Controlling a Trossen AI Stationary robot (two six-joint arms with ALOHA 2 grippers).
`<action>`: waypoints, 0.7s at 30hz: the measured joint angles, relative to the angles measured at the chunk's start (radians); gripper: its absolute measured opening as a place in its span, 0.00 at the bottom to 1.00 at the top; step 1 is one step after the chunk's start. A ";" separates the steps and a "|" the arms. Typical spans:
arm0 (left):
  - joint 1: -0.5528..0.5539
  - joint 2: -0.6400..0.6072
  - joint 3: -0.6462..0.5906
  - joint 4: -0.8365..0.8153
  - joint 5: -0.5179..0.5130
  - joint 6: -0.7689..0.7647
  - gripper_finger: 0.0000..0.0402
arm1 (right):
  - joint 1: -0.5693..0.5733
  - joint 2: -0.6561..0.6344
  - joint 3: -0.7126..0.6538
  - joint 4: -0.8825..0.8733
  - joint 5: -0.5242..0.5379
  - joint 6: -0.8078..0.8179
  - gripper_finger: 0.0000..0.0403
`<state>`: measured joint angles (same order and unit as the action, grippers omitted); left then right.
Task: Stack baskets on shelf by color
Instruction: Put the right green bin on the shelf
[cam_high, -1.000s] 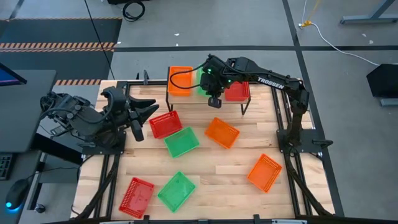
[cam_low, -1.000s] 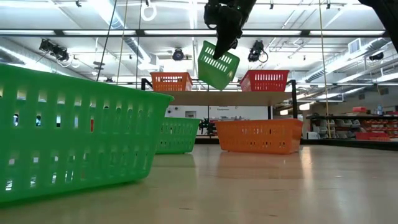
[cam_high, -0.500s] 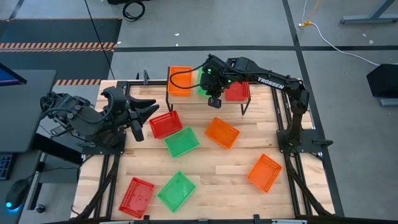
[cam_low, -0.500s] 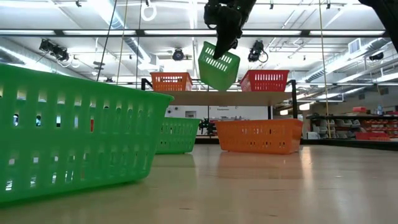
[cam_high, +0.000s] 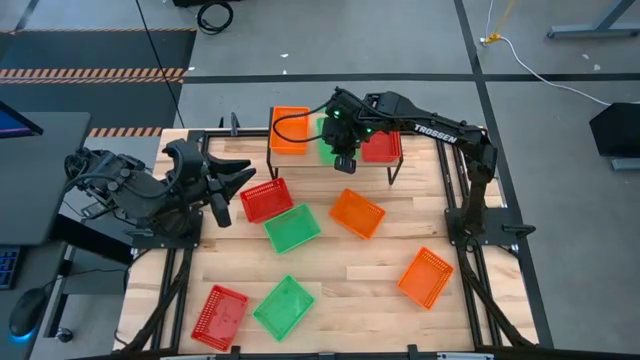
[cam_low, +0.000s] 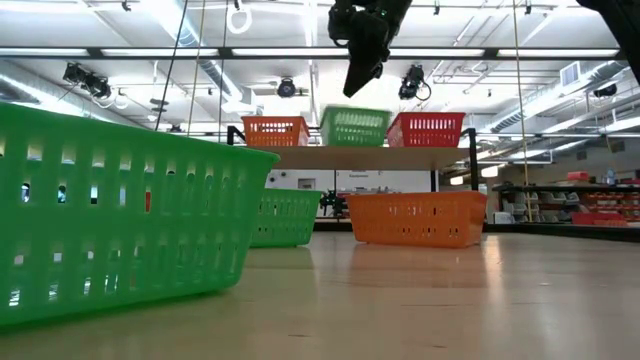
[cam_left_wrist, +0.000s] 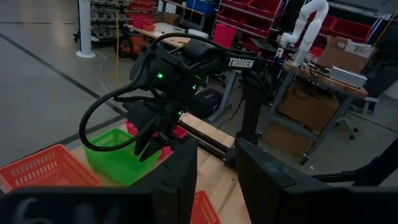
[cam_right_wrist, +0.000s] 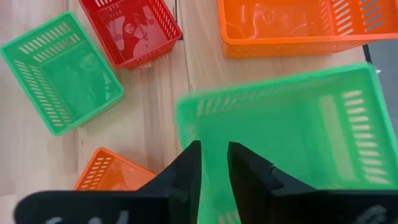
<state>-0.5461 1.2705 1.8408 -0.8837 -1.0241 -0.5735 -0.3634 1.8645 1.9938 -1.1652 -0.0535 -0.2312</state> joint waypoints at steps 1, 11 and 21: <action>0.000 0.000 0.000 0.000 0.000 0.000 0.29 | 0.000 0.000 0.000 0.000 0.001 0.000 0.23; 0.000 0.000 0.000 0.000 0.000 0.000 0.29 | 0.001 0.000 0.000 0.000 0.000 0.009 0.26; 0.000 0.000 0.000 0.000 0.000 0.000 0.29 | 0.088 0.000 0.000 -0.115 -0.020 0.008 0.27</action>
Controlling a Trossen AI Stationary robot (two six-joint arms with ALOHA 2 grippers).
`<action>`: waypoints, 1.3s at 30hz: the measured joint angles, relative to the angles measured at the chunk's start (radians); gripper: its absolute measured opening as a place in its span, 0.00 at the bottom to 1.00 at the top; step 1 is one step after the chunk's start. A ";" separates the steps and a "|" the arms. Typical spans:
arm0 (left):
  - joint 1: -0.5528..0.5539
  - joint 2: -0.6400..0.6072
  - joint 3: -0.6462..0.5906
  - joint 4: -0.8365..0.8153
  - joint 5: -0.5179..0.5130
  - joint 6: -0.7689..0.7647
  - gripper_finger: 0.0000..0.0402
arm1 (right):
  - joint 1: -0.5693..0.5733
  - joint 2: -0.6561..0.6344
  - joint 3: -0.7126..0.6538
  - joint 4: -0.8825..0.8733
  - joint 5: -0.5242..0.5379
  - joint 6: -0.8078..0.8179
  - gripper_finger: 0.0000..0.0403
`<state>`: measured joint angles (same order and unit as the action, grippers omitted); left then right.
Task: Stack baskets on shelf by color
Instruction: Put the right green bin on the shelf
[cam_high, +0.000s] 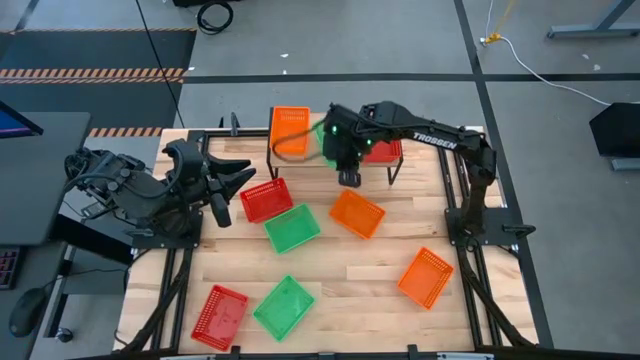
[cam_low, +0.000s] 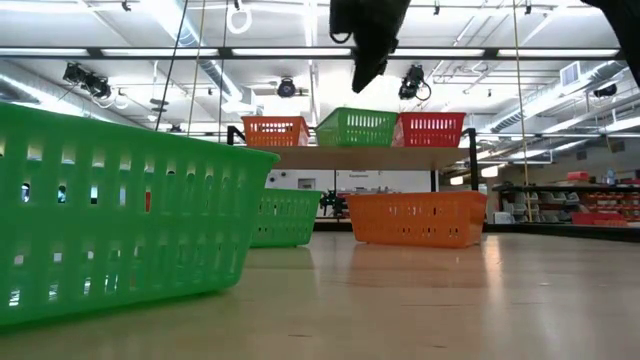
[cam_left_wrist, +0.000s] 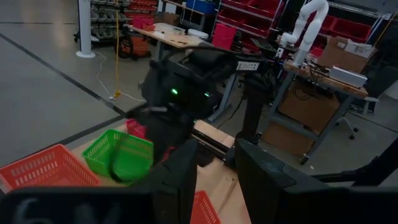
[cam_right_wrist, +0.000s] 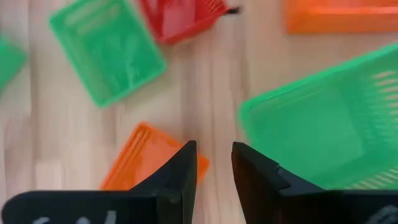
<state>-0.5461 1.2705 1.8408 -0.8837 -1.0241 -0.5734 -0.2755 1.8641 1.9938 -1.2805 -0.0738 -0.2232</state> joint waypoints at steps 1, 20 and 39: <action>0.000 0.000 0.000 0.000 0.000 0.001 0.29 | 0.014 0.000 0.000 -0.007 0.022 -0.028 0.27; -0.002 0.000 0.000 -0.005 0.015 0.007 0.29 | -0.014 -0.002 -0.031 0.012 0.178 -0.203 0.59; -0.002 0.054 0.000 -0.004 0.056 -0.023 0.29 | -0.036 0.000 -0.130 0.158 0.178 -0.083 0.54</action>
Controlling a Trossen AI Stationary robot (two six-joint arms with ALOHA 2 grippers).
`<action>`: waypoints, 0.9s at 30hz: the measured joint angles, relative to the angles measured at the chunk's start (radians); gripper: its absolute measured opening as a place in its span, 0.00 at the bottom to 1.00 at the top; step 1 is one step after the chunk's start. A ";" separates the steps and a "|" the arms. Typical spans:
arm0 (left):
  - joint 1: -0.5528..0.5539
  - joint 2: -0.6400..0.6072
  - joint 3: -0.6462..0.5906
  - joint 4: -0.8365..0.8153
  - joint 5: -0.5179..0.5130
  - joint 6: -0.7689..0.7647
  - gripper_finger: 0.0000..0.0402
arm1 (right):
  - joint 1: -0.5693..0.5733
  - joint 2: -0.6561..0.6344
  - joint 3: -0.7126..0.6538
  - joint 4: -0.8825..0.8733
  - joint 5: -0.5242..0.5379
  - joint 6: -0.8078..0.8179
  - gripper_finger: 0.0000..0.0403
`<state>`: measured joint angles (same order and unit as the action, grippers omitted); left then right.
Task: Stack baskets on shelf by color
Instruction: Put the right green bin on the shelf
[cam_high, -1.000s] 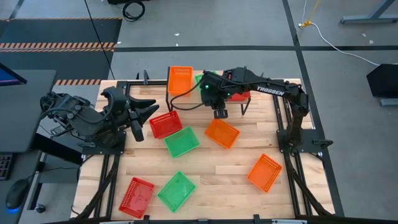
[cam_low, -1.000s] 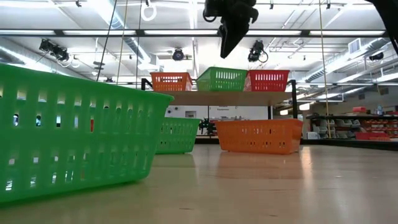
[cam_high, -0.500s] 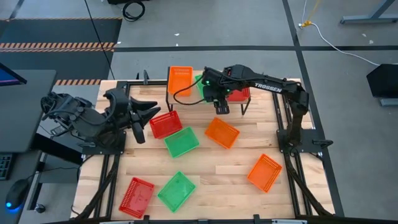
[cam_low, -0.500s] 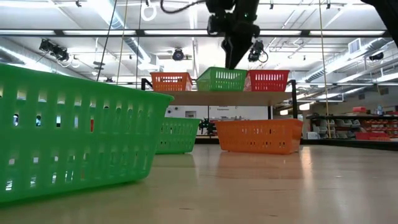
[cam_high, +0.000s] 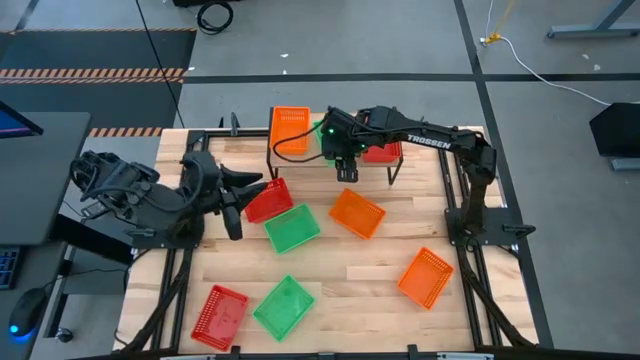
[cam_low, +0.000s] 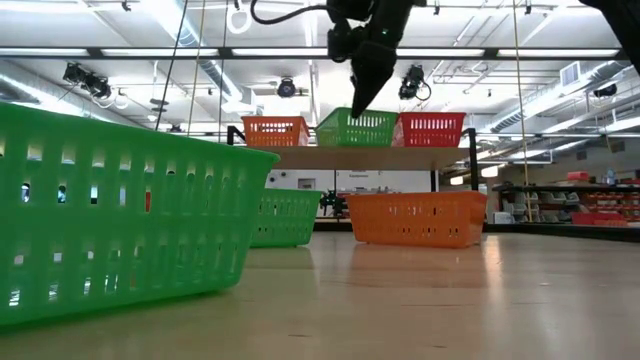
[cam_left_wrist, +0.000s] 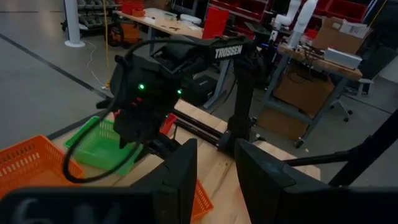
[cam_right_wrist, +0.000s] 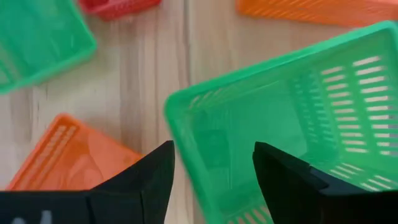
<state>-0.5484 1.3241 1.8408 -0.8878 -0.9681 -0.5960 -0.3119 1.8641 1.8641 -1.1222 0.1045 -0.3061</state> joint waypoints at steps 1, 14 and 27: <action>0.000 0.001 0.000 0.000 0.000 -0.001 0.29 | 0.000 0.000 0.000 0.003 -0.001 0.000 0.53; 0.000 0.005 0.000 0.001 -0.003 -0.003 0.29 | 0.000 0.000 0.000 0.000 -0.072 0.019 0.32; -0.001 0.005 0.000 0.001 -0.003 -0.004 0.29 | 0.000 0.000 0.000 0.050 -0.105 0.128 0.07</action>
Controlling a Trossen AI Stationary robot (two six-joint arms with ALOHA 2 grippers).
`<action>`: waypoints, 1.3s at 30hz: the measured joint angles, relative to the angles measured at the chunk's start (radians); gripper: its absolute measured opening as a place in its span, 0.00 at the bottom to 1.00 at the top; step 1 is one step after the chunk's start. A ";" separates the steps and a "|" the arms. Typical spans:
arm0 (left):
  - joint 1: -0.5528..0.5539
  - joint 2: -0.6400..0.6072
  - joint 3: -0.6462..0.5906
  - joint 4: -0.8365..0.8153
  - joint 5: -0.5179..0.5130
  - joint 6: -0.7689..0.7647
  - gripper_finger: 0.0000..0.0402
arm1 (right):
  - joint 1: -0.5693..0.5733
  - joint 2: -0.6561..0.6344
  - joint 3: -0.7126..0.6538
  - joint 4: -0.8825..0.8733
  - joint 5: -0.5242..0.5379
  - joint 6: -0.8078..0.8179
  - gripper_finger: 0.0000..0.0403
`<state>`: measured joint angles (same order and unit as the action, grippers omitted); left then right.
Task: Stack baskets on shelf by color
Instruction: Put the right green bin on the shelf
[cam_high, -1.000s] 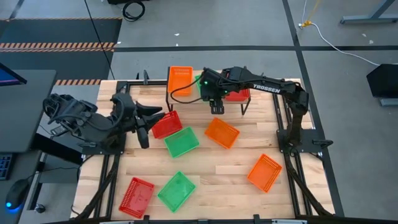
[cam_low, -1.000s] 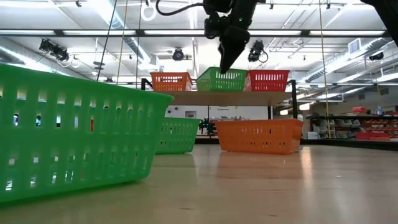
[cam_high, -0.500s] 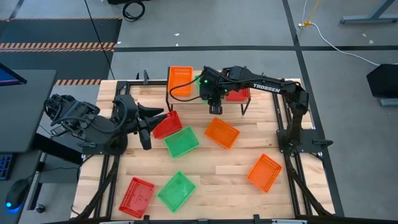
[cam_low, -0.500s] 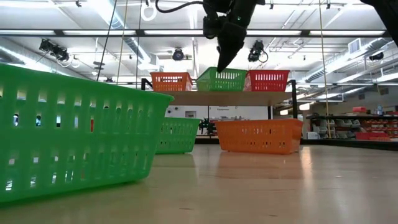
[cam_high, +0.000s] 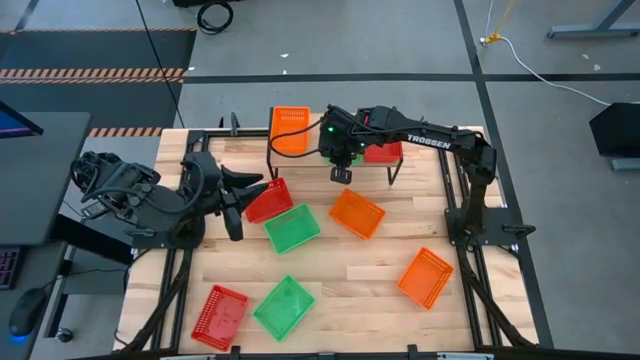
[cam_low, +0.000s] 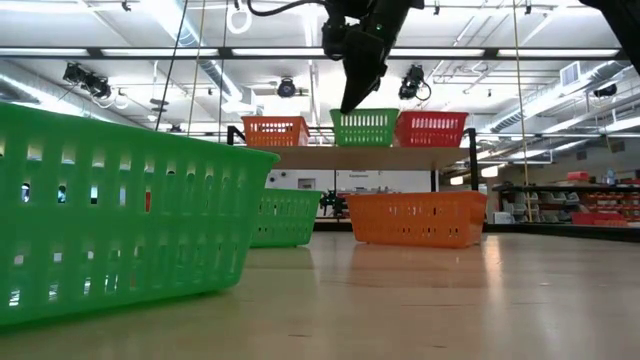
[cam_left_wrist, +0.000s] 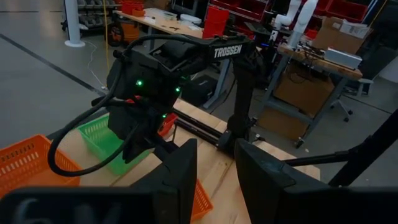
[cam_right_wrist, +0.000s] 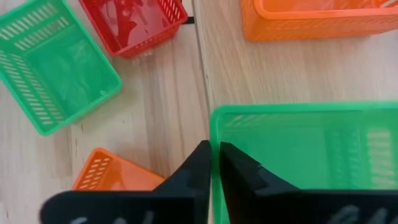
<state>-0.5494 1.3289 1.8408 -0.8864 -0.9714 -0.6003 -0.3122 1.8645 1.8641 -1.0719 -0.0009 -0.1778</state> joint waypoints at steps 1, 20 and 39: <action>0.000 0.000 0.000 0.000 0.000 0.000 0.29 | 0.000 0.000 0.000 0.000 0.000 0.000 0.05; 0.000 0.000 0.000 0.008 0.000 -0.001 0.29 | 0.004 0.000 0.000 0.055 -0.002 -0.087 0.03; 0.000 0.000 0.000 0.020 0.000 -0.001 0.29 | -0.003 0.000 0.000 0.057 -0.027 -0.130 0.07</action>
<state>-0.5495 1.3289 1.8408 -0.8663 -0.9714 -0.6010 -0.3153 1.8648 1.8645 -1.0145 -0.0276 -0.3081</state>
